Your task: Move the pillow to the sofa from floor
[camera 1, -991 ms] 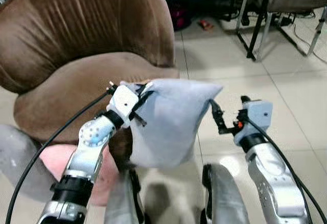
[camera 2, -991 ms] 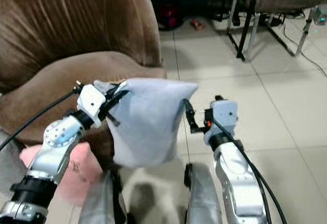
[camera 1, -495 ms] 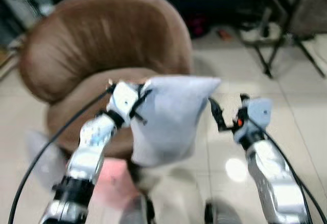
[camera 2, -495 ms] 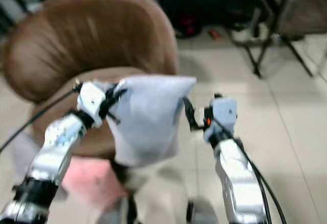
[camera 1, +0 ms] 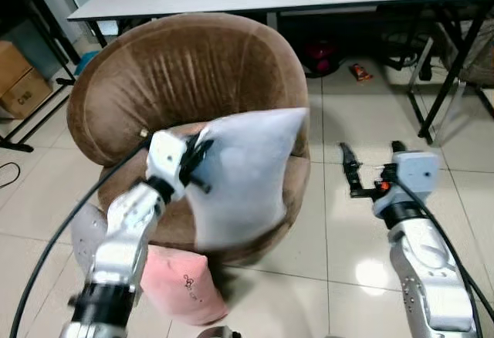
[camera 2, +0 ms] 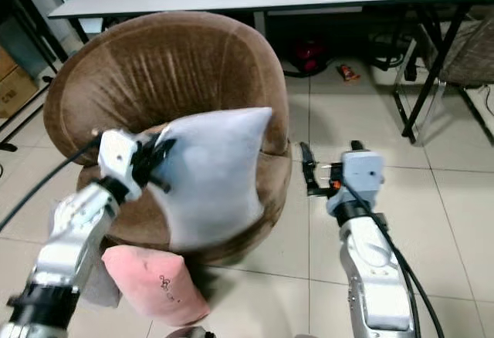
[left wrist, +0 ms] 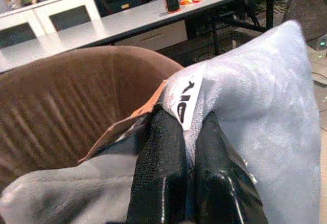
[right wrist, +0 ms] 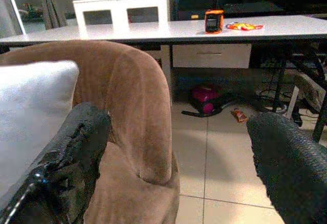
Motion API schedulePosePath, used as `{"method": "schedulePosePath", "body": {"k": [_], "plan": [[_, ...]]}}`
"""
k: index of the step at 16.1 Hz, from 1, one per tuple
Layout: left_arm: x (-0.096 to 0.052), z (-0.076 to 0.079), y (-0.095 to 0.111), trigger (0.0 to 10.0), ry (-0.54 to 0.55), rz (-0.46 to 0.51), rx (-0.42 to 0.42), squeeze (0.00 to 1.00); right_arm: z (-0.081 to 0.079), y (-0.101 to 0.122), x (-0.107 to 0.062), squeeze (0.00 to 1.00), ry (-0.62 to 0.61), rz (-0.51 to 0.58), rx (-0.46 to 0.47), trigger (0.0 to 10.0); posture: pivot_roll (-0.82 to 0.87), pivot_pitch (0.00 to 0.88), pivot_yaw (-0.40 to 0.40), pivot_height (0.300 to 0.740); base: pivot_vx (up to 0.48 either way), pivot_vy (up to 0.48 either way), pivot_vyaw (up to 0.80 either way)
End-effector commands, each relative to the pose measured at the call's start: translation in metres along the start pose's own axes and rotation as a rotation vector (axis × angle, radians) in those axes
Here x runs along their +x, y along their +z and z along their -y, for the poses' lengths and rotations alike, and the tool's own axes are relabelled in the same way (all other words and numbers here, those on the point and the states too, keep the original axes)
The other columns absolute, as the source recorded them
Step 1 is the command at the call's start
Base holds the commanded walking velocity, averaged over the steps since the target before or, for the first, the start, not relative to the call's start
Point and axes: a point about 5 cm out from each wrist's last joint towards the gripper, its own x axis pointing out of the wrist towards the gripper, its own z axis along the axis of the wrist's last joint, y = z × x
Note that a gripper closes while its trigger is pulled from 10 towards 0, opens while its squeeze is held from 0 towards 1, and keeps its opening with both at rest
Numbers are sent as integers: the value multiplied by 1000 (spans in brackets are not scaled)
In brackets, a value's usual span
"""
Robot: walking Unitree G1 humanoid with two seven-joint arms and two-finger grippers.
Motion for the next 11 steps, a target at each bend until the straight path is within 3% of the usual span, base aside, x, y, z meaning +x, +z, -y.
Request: {"method": "schedulePosePath", "body": {"k": [1, 2, 5, 11], "plan": [[-6, -4, 8, 0, 50, 37, 4, 0, -5, -3, 2, 0, 6, -13, 20, 10000, -187, 0, 119, 740, 0, 0, 0], [-14, -2, 3, 10000, 118, 6, -25, 0, -7, -9, 6, 0, -14, -51, 41, 10000, -166, 0, 97, 740, 0, 0, 0], [-22, 4, 4, 10000, 163, -23, 21, 0, -17, -13, 9, 0, 23, -51, 32, 10000, -130, 0, 73, 740, 0, -96, 0], [-30, 8, 4, 10000, 186, -51, 51, 0, -21, -17, 8, 0, 38, -86, 75, 10000, -117, 0, 55, 740, 0, -458, 0]]}}
